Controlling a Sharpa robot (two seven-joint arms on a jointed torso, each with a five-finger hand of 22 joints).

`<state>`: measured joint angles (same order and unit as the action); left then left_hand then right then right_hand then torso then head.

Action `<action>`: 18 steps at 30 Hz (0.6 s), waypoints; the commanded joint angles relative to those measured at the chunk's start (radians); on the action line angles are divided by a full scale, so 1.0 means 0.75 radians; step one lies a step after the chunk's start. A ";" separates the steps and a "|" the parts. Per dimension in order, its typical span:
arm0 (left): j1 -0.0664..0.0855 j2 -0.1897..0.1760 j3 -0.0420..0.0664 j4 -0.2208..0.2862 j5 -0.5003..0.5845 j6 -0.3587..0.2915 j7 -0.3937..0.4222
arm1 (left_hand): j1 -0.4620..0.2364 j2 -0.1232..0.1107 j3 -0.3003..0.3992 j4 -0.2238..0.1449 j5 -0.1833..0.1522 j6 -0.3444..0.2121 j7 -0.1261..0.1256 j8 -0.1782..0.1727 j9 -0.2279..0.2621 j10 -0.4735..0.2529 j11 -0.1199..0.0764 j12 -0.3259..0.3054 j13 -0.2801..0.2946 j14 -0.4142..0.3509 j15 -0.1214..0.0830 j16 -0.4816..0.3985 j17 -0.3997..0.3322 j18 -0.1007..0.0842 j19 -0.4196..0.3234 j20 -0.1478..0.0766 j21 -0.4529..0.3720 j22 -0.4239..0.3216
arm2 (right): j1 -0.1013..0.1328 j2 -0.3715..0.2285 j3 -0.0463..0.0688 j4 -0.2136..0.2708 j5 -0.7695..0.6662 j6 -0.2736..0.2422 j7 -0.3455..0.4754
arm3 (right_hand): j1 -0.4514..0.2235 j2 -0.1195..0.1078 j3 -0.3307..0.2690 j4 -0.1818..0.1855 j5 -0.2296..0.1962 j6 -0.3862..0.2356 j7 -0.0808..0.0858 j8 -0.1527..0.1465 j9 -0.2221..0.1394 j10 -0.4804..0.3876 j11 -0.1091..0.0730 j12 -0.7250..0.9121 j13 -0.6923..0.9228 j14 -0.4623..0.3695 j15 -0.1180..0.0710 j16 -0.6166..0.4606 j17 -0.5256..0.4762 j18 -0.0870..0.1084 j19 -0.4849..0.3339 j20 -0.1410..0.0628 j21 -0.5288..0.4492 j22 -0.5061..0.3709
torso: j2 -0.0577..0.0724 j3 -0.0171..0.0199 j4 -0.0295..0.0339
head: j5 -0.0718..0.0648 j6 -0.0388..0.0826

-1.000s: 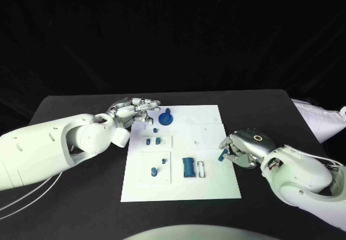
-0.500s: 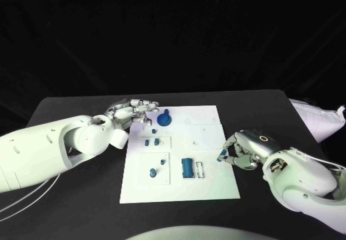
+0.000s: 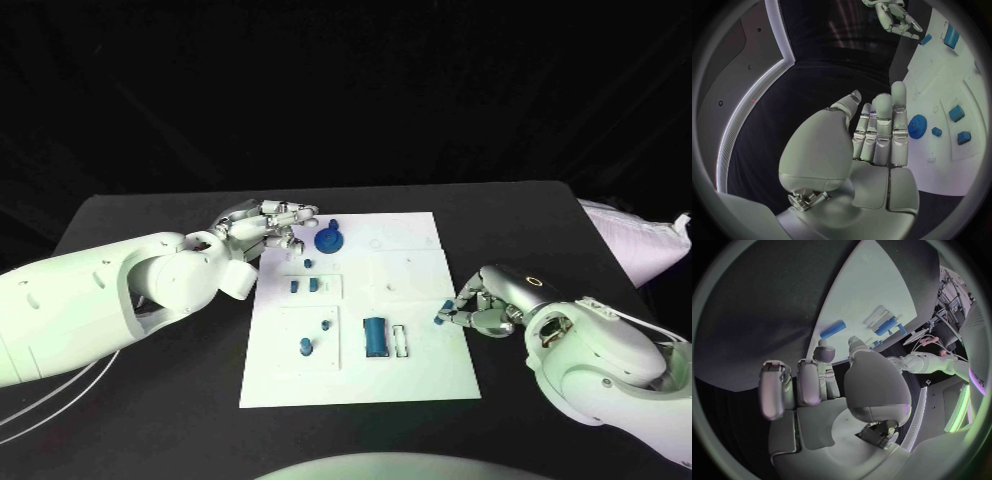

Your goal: Assemble the parts on the task board

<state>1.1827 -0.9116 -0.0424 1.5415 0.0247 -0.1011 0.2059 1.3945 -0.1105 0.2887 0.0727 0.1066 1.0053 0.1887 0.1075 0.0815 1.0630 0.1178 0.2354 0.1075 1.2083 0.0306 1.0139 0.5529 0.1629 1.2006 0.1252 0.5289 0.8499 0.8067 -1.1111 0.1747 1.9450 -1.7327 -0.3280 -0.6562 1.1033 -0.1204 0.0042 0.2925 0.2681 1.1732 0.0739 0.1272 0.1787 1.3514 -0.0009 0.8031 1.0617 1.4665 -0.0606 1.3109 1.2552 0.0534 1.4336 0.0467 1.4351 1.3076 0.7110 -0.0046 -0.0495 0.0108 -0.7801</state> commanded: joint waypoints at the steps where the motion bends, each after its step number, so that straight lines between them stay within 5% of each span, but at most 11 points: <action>1: 0.000 0.001 0.001 0.005 -0.007 0.027 0.001 | 0.011 0.005 -0.002 -0.004 0.000 -0.008 0.002 0.009 -0.002 -0.007 -0.001 0.003 0.002 -0.005 0.000 0.007 -0.001 0.026 0.000 0.007 -0.008 -0.002 | -0.001 0.010 0.000 -0.008 0.070 0.017 -0.055 | 0.014 0.026 -0.013 -0.003 0.006 0.010 -0.002 0.009 0.004 -0.003 -0.003 0.006 0.006 0.060 -0.010 -0.003 0.002 0.002 -0.004 -0.002 -0.009 0.078 | 0.001 0.0002 -0.0003 | 0.000 0.000; 13: 0.000 -0.001 0.001 0.008 -0.008 0.029 -0.006 | 0.011 0.004 -0.003 -0.004 0.000 -0.009 0.003 0.010 -0.002 -0.009 0.000 0.005 0.002 -0.007 0.001 0.006 -0.005 0.026 -0.001 0.007 -0.009 -0.002 | -0.001 0.073 -0.001 -0.059 0.077 0.019 -0.061 | 0.032 0.055 -0.029 -0.003 0.014 0.020 -0.008 0.019 0.012 0.016 -0.008 0.043 0.030 0.065 -0.014 0.009 0.018 -0.001 0.003 -0.006 -0.003 0.086 | 0.001 0.0014 -0.0005 | 0.001 0.000; 18: 0.000 -0.002 0.001 0.009 -0.008 0.029 -0.008 | 0.011 0.004 -0.003 -0.004 0.000 -0.009 0.003 0.010 -0.002 -0.009 0.000 0.005 0.002 -0.007 0.001 0.006 -0.005 0.026 -0.001 0.007 -0.009 -0.002 | 0.000 0.085 -0.001 -0.076 0.062 0.075 -0.065 | 0.030 0.065 -0.048 -0.002 -0.003 0.021 -0.010 0.022 0.016 0.019 -0.010 0.046 0.033 0.066 -0.015 0.011 0.022 -0.001 0.003 -0.008 -0.003 0.087 | 0.001 0.0014 0.0003 | -0.001 0.001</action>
<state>1.1827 -0.9135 -0.0425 1.5449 0.0224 -0.0988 0.1991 1.3945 -0.1105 0.2887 0.0727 0.1066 1.0053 0.1887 0.1115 0.0815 1.0630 0.1178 0.2354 0.1081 1.2083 0.0306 1.0139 0.5498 0.1629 1.2006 0.1252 0.5254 0.8501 0.8072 -1.0502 0.1743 1.8918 -1.6762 -0.3165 -0.6875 1.1240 -0.0839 -0.0232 0.2910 0.2723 1.1818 0.0685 0.1390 0.1889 1.3587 -0.0082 0.8319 1.0848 1.4658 -0.0674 1.3157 1.2706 0.0534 1.4336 0.0468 1.4352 1.3075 0.7115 -0.0035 -0.0496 0.0109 -0.7801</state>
